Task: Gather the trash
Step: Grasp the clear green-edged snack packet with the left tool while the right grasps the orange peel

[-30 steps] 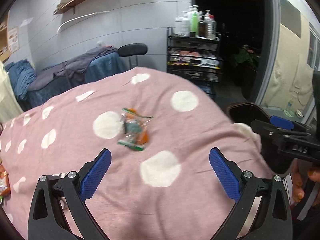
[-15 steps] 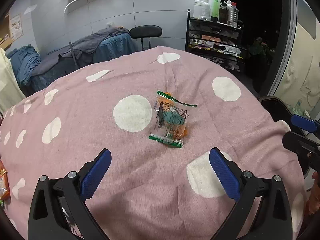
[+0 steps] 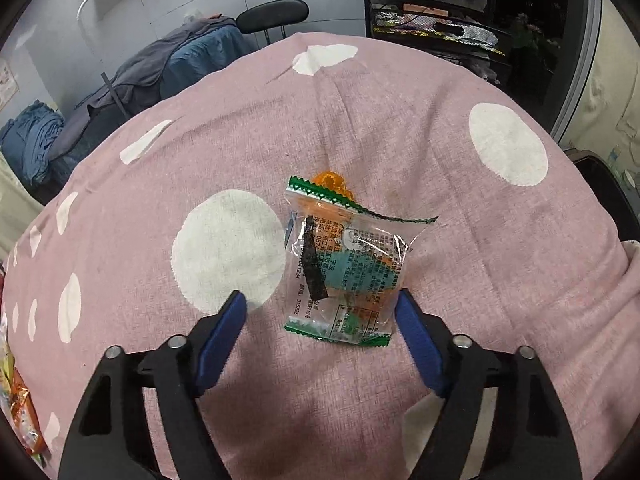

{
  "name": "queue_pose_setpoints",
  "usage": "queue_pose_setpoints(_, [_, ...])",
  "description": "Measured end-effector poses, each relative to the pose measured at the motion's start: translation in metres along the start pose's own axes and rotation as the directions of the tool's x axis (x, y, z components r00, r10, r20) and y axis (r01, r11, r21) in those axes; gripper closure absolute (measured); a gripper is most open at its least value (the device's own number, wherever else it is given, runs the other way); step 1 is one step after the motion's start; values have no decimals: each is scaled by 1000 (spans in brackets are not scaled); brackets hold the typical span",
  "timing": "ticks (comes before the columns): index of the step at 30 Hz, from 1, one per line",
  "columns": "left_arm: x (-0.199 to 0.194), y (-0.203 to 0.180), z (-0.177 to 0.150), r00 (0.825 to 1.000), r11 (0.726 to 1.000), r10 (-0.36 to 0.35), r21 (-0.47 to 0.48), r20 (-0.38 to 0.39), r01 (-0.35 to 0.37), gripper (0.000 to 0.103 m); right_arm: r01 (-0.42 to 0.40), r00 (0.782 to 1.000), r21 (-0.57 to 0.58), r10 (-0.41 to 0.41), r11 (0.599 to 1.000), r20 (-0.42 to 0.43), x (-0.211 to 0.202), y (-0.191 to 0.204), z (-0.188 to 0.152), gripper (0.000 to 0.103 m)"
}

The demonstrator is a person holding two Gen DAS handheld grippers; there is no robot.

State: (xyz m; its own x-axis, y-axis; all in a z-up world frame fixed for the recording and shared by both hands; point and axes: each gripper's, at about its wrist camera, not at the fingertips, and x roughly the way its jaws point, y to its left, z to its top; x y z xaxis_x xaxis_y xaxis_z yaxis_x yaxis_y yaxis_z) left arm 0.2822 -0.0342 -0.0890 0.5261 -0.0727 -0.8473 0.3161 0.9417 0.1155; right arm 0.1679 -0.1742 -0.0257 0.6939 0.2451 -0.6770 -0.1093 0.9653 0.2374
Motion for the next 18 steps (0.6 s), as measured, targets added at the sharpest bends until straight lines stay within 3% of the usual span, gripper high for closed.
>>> queue_pose_setpoints(3, [-6, 4, -3, 999, 999, -30, -21, 19, 30, 51, -7, 1000, 2, 7, 1000, 2, 3, 1, 2, 7])
queue_pose_setpoints(10, [-31, 11, -14, 994, 996, -53, -69, 95, 60, 54, -24, 1000, -15, 24, 1000, -7, 12, 9, 7, 7])
queue_pose_setpoints(18, [-78, 23, -40, 978, 989, 12, -144, 207, 19, 54, -48, 998, -62, 46, 997, -38, 33, 31, 25, 7])
